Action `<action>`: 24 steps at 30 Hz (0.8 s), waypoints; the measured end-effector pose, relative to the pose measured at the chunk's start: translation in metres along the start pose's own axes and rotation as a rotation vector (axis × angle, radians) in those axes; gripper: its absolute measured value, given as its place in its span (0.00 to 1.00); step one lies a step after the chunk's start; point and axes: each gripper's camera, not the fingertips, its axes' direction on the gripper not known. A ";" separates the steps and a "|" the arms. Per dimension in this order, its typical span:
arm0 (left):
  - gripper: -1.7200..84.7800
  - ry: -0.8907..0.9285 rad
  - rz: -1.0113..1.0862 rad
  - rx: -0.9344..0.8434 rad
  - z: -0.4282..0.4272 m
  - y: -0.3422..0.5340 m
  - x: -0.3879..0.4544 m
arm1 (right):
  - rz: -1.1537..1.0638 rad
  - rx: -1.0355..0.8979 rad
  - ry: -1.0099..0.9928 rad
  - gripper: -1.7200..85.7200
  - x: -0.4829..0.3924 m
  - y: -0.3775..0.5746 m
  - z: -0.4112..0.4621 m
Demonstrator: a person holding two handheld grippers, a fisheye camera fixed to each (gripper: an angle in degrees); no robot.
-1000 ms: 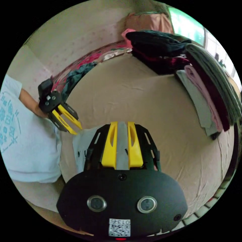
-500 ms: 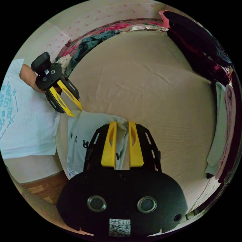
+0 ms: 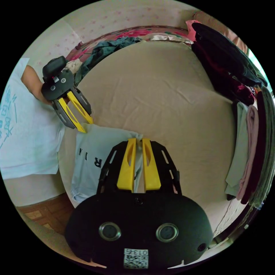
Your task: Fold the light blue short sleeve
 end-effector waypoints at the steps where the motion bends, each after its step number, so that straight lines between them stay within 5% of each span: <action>1: 0.06 0.025 -0.001 -0.009 0.001 -0.003 0.002 | 0.000 0.005 0.012 0.05 -0.003 0.004 -0.003; 12: 0.03 0.114 0.151 0.080 -0.026 -0.040 0.072 | 0.012 0.121 0.221 0.05 -0.063 0.092 -0.065; 24: 0.03 0.138 0.552 0.000 0.042 -0.127 0.205 | 0.391 0.195 0.361 0.04 -0.129 0.272 -0.059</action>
